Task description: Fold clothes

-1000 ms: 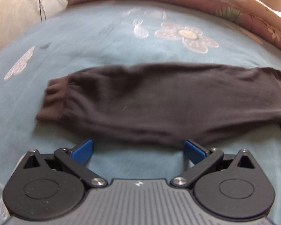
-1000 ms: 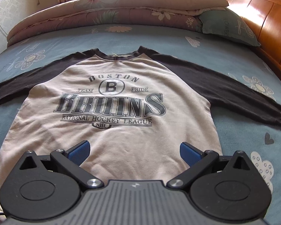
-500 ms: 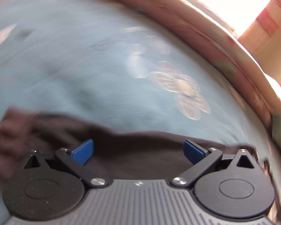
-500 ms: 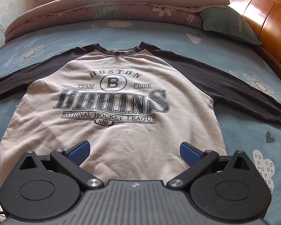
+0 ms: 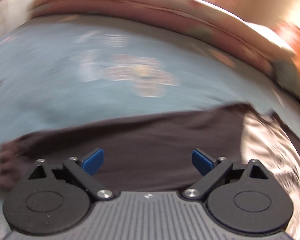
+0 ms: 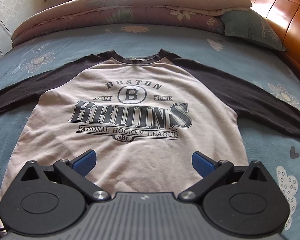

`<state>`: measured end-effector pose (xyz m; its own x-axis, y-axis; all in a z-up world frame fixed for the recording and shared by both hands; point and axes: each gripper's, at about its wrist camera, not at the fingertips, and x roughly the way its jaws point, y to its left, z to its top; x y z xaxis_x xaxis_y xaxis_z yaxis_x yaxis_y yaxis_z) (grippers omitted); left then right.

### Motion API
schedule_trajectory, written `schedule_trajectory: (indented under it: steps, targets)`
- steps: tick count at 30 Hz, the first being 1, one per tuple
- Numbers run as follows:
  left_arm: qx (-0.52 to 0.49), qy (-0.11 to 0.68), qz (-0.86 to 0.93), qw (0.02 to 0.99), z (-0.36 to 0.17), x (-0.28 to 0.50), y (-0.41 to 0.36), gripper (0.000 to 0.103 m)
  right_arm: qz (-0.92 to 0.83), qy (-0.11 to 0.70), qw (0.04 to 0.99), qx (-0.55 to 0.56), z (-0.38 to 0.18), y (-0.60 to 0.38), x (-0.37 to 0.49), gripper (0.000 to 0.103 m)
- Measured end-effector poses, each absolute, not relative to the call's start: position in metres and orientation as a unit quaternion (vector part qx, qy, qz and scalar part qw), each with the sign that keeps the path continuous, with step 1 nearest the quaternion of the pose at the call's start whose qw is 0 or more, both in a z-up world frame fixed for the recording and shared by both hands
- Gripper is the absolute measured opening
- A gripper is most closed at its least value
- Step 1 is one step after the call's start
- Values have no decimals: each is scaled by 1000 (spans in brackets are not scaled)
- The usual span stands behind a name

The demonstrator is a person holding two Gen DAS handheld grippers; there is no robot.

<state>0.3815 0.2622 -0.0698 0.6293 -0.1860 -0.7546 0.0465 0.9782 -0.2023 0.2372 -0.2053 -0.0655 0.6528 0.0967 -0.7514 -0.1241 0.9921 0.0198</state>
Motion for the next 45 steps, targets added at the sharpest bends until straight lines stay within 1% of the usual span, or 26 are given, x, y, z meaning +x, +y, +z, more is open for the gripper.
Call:
schedule_trajectory:
  steps: [3,6,8,10,12,14,17,18,21,23,25,27,30,32,33,34,36,40,42,45]
  targets:
    - [-40,426,-90,899,-76,398,196,96,62,415,908,-5,-64,-211,234,103]
    - [0,426,-81,901,-95,412,149,96,62,416,907,2,-64,-220,228,103]
    - [18,442,-69,894,-112,414,139,96,60,415,908,5,-63,-228,222,103]
    - [16,462,-57,885,-131,415,146,96,56,415,908,8,-65,-240,218,103]
    - [18,450,-60,891,-133,401,155,98,47,421,906,12,-70,-255,215,103]
    - [33,466,-50,883,-128,391,158,98,38,431,901,19,-77,-269,213,103]
    - [64,472,-29,879,-107,373,151,97,29,453,890,47,-92,-288,211,103]
    - [67,464,-36,882,-97,366,145,97,32,459,886,62,-96,-293,210,103]
    - [40,435,-112,893,-65,335,116,97,42,467,879,82,-105,-297,207,103]
    - [27,427,-179,886,-55,313,88,98,46,470,878,82,-112,-297,206,103]
    - [27,426,-235,873,-56,290,60,98,49,472,877,81,-118,-296,206,103]
    - [41,433,-273,858,-70,265,34,98,53,474,875,80,-124,-295,205,103]
    - [71,472,-278,833,-106,238,7,98,59,479,876,3,-131,-278,202,103]
    - [68,495,-268,824,-127,222,8,98,67,477,876,-25,-132,-274,197,103]
    - [78,479,-267,833,-130,210,13,99,75,478,875,-23,-131,-279,195,103]
    - [92,478,-262,834,-131,200,15,99,84,479,873,-24,-129,-285,191,103]
    - [105,485,-246,833,-129,184,22,99,102,478,872,-29,-127,-297,181,103]
    - [81,493,-236,833,-117,172,33,99,138,462,876,-8,-116,-323,159,103]
    - [57,482,-252,837,-108,168,33,99,165,445,880,8,-106,-323,154,103]
    - [49,483,-266,833,-113,170,18,100,199,434,878,20,-102,-311,155,103]
